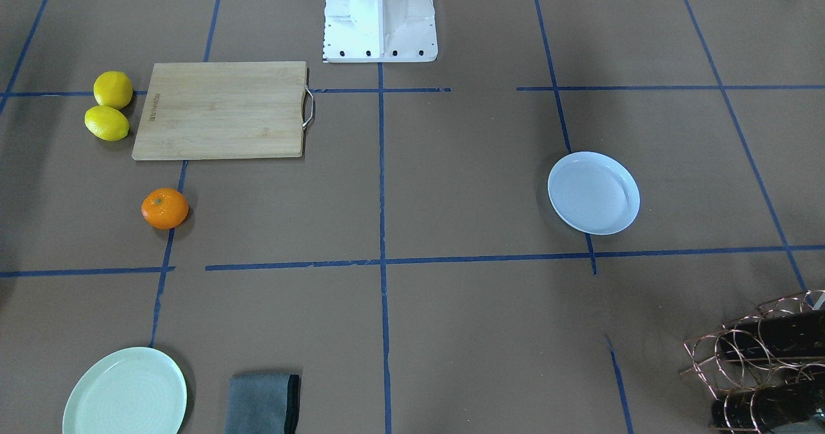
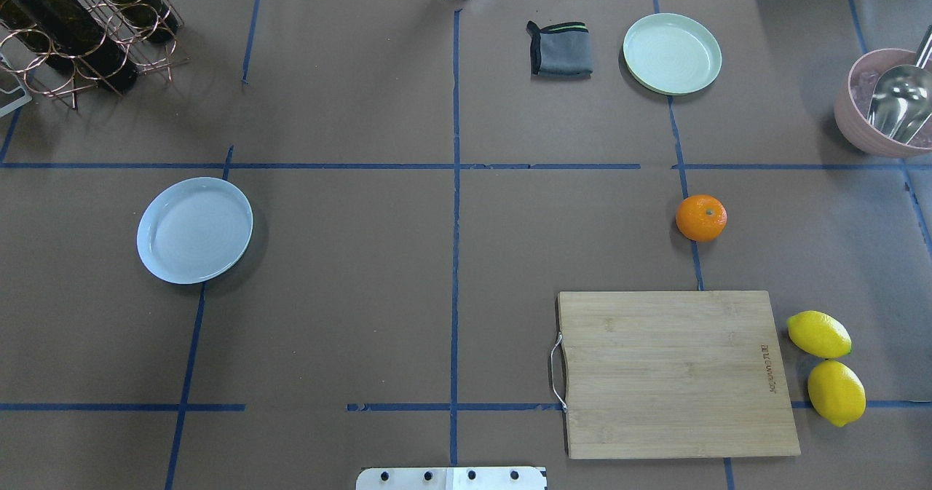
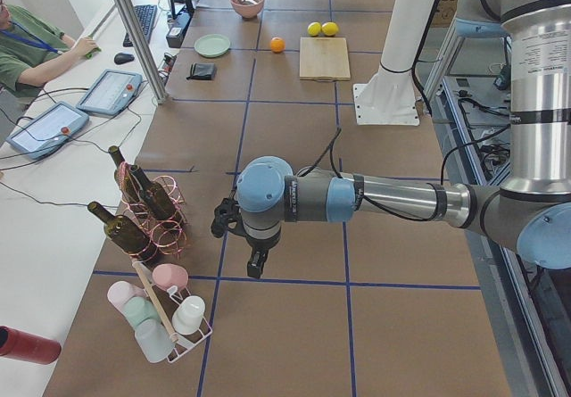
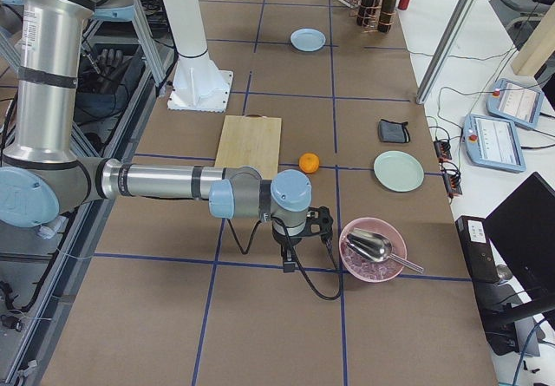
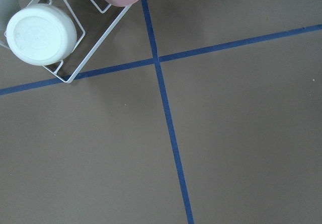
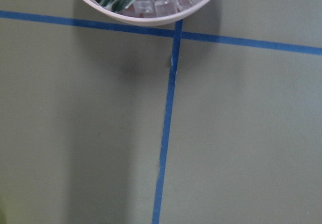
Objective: Pick orange to plate
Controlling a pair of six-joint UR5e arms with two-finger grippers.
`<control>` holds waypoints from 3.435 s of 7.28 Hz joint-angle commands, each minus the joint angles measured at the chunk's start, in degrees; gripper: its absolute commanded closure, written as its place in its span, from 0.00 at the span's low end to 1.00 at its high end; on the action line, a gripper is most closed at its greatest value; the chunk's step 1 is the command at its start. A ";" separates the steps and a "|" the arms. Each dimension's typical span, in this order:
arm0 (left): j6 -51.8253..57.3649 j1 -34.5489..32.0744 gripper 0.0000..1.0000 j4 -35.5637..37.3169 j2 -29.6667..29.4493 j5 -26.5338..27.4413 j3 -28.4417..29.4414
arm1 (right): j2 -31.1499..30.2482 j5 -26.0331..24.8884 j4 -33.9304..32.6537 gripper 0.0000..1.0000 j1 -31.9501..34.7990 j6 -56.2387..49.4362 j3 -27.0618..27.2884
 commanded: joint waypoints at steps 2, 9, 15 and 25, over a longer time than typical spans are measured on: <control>-0.35 0.30 0.00 -6.30 -9.23 0.88 -0.94 | 3.44 0.01 -0.18 0.00 0.00 1.02 3.42; -37.49 17.22 0.00 -56.31 3.99 3.54 1.53 | 2.05 4.31 10.97 0.00 -1.39 5.59 0.17; -86.37 49.49 0.41 -67.27 0.60 34.87 9.41 | 1.43 4.32 12.73 0.00 -1.76 5.42 -0.01; -86.13 52.41 1.00 -67.27 -4.35 39.20 13.84 | 1.43 3.97 12.82 0.00 -1.76 5.51 0.08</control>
